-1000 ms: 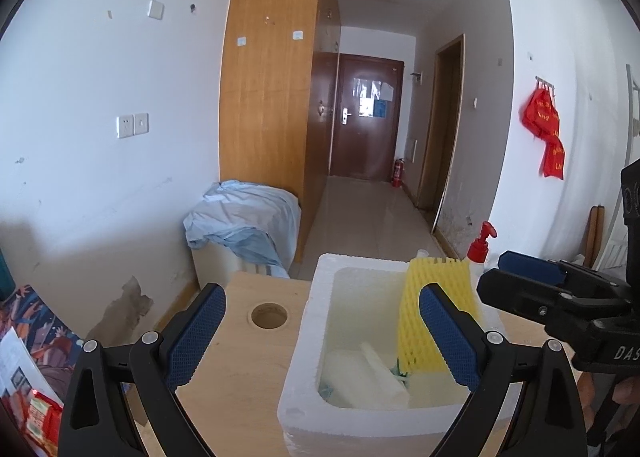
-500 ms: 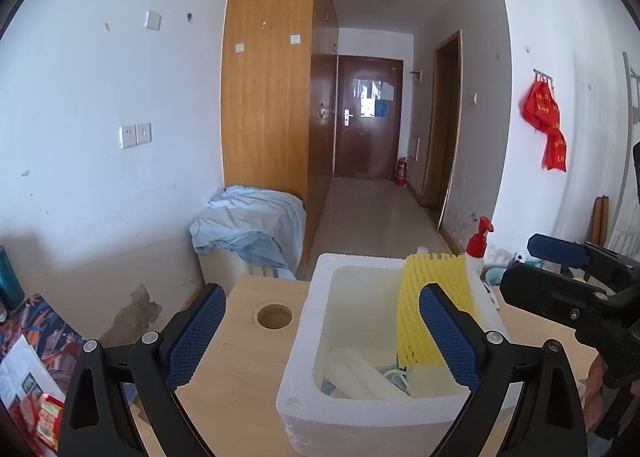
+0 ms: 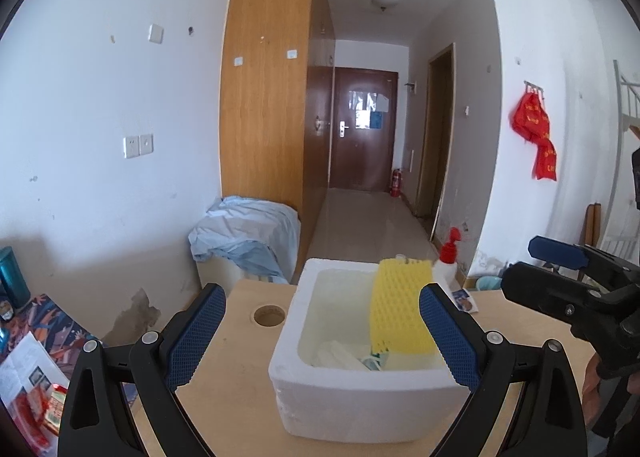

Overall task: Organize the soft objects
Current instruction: 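Withdraw both open grippers from the box toward the grey sock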

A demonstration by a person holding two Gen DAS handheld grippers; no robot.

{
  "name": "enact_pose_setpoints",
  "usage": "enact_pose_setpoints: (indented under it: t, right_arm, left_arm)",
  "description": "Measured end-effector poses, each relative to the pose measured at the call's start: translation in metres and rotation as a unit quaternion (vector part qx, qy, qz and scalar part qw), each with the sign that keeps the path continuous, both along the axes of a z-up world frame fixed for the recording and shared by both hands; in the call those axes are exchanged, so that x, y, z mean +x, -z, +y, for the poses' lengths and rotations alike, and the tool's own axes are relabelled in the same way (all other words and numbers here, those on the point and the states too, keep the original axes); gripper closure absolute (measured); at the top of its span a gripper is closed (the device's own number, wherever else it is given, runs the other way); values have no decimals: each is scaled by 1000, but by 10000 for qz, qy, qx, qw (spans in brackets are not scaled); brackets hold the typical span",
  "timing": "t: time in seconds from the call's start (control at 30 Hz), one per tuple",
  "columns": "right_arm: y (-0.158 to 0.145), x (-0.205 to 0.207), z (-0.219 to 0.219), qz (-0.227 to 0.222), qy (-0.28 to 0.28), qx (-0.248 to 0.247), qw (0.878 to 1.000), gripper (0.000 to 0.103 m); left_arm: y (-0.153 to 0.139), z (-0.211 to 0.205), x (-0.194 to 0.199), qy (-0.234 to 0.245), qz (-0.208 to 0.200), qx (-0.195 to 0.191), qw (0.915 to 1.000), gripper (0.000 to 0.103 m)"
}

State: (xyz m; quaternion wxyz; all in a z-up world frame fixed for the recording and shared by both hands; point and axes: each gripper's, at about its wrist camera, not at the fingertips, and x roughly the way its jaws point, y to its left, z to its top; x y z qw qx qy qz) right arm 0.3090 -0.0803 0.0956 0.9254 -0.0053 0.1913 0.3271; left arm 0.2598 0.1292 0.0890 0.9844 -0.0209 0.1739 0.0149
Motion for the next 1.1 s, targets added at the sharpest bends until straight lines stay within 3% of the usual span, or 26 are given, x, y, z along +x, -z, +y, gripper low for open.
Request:
enact_pose_setpoints:
  t: [0.6,1.1]
  right_arm:
    - [-26,-78,-41,-395,145,209,9989,0]
    - [-25,-132,-67,-634,307,283,9971,0]
  left_arm:
    - [-42,-35,-91,78,-435,166,9989,3]
    - [-45,-65,-155,148,-767,337,9964,0]
